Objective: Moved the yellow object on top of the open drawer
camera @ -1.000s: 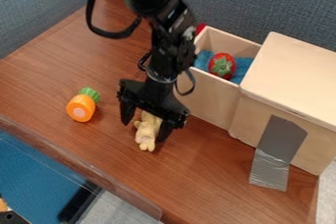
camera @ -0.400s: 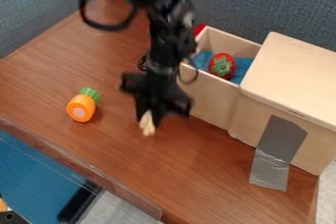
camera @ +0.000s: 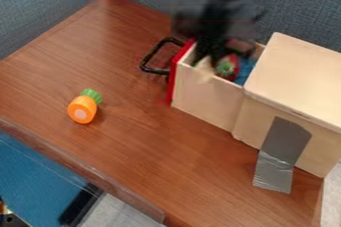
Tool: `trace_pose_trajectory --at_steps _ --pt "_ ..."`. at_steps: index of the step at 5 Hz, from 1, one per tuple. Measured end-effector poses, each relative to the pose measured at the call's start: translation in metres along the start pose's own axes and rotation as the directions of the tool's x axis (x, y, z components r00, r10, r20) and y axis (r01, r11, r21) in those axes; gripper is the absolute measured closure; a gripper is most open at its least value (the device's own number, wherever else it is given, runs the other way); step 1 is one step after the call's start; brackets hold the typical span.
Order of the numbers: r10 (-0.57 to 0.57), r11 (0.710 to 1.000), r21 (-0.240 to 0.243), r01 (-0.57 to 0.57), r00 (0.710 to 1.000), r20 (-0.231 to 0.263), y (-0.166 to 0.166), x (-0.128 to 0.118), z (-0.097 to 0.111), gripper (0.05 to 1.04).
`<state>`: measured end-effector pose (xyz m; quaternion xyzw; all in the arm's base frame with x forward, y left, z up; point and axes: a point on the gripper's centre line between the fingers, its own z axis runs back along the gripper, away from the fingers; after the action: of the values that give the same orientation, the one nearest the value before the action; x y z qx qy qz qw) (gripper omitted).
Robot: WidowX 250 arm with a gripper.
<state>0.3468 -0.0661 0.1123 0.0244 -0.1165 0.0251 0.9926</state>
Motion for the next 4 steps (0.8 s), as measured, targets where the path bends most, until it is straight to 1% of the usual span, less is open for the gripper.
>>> trace_pose_trajectory --at_steps 1,2,3,4 --pt "-0.060 0.998 -0.032 0.061 0.998 0.016 -0.041 0.025 0.008 0.998" --pt "-0.094 0.994 -0.064 0.094 0.996 0.001 -0.073 0.042 0.002 0.998" --pt "-0.103 0.992 -0.080 0.101 0.994 -0.027 -0.085 0.045 -0.012 0.977" --pt "-0.079 0.994 -0.084 0.073 0.995 -0.064 -0.086 0.041 -0.011 0.797"
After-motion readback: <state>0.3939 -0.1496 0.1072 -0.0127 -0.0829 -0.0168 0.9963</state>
